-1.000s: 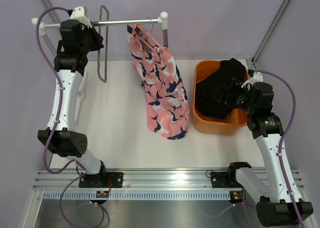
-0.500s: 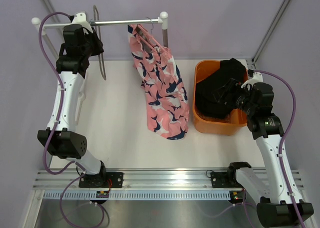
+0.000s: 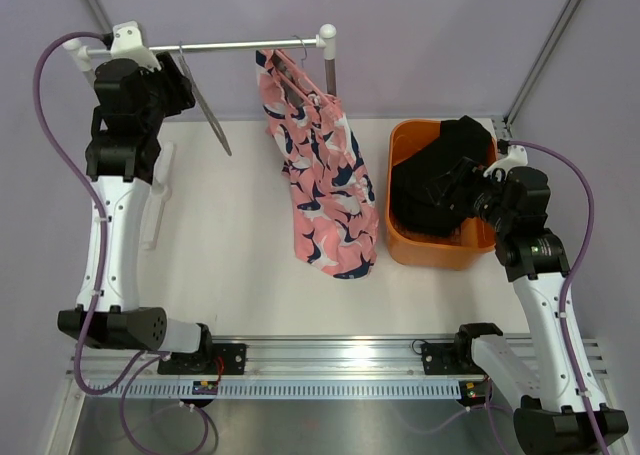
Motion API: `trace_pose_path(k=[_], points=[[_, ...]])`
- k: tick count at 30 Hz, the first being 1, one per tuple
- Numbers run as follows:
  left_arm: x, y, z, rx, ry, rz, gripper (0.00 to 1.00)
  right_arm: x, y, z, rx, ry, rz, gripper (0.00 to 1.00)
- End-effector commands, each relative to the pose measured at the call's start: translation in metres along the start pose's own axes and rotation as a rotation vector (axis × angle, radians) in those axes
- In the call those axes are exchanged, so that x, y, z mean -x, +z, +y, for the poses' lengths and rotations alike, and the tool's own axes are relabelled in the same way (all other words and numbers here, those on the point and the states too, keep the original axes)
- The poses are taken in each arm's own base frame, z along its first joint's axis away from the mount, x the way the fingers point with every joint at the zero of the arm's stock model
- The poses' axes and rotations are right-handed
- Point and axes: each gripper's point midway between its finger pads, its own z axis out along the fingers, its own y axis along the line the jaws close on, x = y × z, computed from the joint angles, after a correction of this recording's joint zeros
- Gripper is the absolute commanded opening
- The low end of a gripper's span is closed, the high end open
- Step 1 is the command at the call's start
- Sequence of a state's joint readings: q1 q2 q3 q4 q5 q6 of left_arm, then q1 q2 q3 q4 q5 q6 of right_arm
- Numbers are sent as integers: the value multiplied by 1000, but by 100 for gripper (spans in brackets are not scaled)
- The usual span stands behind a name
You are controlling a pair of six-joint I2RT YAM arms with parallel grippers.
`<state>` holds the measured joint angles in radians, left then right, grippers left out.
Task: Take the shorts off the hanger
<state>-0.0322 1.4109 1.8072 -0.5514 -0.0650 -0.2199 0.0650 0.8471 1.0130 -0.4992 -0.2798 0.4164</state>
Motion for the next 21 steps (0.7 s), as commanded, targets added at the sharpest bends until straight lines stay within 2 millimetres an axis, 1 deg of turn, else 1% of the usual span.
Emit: trace_pose_path(k=[1, 2, 3, 4, 5, 6, 8, 10, 11, 12, 13, 14, 15, 16, 17, 18, 19, 20, 21], points=[[26, -28, 8, 46, -30, -105, 54, 4, -6, 7, 23, -6, -18, 83], [34, -40, 8, 47, -43, -138, 55, 4, -6, 7, 21, -5, -18, 83], [37, -46, 9, 47, -48, -156, 55, 4, -7, 8, 22, -5, -20, 83], [31, -47, 10, 52, -56, -153, 55, 4, -7, 8, 21, -5, -20, 82], [33, -53, 8, 43, -57, -169, 55, 2, -7, 7, 21, -3, -17, 83], [45, -68, 2, 11, -64, -221, 56, 2, -8, 7, 21, -3, -17, 83], [46, -78, -10, -42, -74, -239, 57, -1, -9, 7, 19, 0, -14, 82], [54, -94, -25, -91, -65, -265, 57, -2, -10, 7, 20, 3, -13, 83], [57, -103, -48, -152, -54, -272, 57, -3, -10, 6, 20, 3, -12, 82], [59, -108, -51, -132, -48, -279, 57, -4, -10, 6, 18, 5, -6, 83], [58, -110, -61, -142, -27, -276, 59, -4, -10, 6, 17, 4, -7, 82], [54, -118, -87, -203, -21, -264, 59, -5, -10, 6, 18, 6, -5, 82], [58, -122, -92, -192, -29, -274, 59, -6, -11, 6, 15, 5, -1, 83], [53, -118, -104, -204, -34, -257, 59, -5, -12, 6, 14, 5, -5, 82], [45, -122, -126, -254, -38, -233, 59, -5, -12, 6, 14, 1, -5, 83], [44, -121, -131, -237, -48, -233, 59, -6, -13, 6, 10, 2, 2, 83], [39, -118, -141, -239, -49, -222, 59, -7, -14, 5, 5, -1, 2, 83], [26, -114, -162, -258, -42, -195, 59, -6, -15, 5, 2, -3, 1, 83], [25, -109, -168, -238, -55, -201, 59, -7, -16, 4, -2, -6, 7, 83]])
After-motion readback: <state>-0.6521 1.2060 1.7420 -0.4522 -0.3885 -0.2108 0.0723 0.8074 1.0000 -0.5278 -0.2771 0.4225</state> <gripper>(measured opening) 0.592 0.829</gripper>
